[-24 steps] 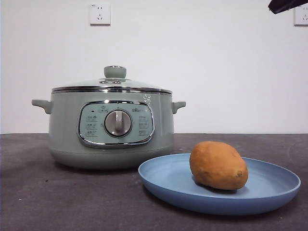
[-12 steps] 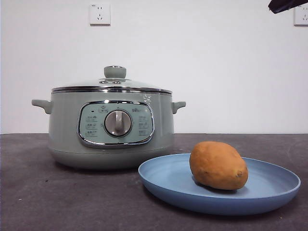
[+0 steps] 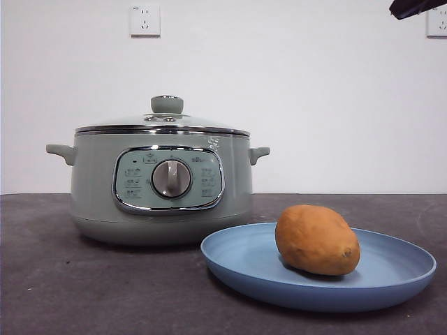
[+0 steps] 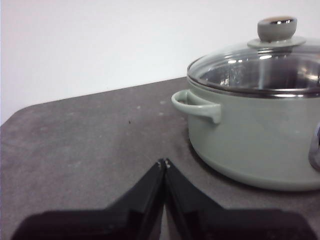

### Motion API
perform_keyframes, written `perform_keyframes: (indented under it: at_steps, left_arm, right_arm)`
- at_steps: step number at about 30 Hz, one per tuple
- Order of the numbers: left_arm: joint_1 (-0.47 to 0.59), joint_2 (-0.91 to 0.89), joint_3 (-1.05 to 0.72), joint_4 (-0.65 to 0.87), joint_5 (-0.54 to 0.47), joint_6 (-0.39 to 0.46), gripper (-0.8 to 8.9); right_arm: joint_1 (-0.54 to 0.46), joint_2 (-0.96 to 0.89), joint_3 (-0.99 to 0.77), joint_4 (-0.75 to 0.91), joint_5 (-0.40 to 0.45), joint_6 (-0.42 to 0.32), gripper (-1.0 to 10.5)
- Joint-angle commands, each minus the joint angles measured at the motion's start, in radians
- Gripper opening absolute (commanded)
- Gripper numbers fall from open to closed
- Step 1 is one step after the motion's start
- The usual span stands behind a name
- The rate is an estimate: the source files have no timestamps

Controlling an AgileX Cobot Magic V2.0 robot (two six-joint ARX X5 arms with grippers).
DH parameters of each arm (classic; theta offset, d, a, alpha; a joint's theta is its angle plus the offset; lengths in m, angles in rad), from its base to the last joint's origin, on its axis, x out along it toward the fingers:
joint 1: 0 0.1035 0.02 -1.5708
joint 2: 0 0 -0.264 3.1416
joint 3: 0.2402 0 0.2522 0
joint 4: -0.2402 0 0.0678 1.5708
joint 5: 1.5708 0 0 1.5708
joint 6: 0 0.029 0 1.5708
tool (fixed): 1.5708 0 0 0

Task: Take the potato out from the steamer,put the potato on the plate,close the lid

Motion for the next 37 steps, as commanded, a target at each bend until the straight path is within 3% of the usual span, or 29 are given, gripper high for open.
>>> perform_keyframes:
  at_steps: [1,6,35,37]
  left_arm:
    - [0.003,-0.005,-0.015,-0.026,-0.003,-0.006,-0.04]
    - [0.003,-0.005,-0.015,-0.108,0.001,-0.011,-0.04]
    - [0.003,-0.005,-0.015,-0.103,-0.002,-0.026,-0.04]
    - [0.003,-0.005,-0.015,-0.103,-0.002,-0.026,-0.04]
  right_arm:
    - [0.001,0.001,-0.004,0.005,0.003,0.005,0.0]
    - [0.001,0.001,-0.004,0.005,0.003,0.005,0.0]
    - [0.001,0.000,-0.004,0.005,0.003,0.005,0.0]
    - [-0.012,-0.010,-0.004,0.011,0.029,-0.043,0.0]
